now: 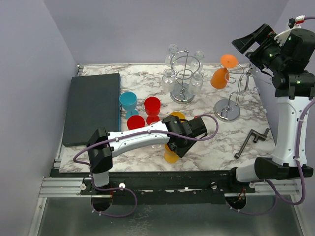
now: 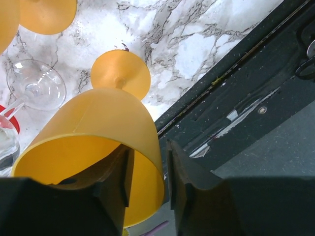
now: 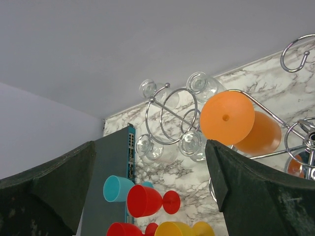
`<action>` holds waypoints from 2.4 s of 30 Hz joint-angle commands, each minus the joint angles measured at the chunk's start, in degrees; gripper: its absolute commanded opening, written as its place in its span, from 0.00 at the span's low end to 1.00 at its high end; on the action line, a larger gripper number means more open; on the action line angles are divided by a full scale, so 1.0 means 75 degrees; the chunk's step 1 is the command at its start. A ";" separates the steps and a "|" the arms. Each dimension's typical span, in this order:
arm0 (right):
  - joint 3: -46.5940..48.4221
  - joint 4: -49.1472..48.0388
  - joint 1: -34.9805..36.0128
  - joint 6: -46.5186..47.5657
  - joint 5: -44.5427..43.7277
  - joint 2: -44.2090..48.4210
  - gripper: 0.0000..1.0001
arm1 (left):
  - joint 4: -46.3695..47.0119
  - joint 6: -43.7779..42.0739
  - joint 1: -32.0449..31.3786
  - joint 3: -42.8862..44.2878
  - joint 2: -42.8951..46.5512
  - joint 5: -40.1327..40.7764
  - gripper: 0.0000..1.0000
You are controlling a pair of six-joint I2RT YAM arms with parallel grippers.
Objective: Take the wine glass off the wine glass rack
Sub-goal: Place the wine glass at the center of the board.
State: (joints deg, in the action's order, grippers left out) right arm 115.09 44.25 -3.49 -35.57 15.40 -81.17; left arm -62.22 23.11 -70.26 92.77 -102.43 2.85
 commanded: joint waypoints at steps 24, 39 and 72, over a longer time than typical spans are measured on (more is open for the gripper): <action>-0.0003 -0.0024 -0.0020 0.0109 0.0386 0.0105 1.00 | -0.1096 -0.0082 -0.0096 0.1674 0.0951 0.0258 0.66; -0.0584 0.0321 -0.0027 0.0246 -0.0431 -0.0337 0.85 | -0.0073 -0.0060 0.1158 0.2140 0.1706 -0.0359 0.68; -0.2602 -0.1398 -0.0024 -0.1493 -0.1648 -0.0154 0.57 | 0.2084 0.0317 0.4026 0.0586 0.3275 -0.2018 0.68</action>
State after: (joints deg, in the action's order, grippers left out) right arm 97.49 38.22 -3.49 -44.05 5.63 -84.73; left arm -48.47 25.28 -40.77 97.78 -79.75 -10.09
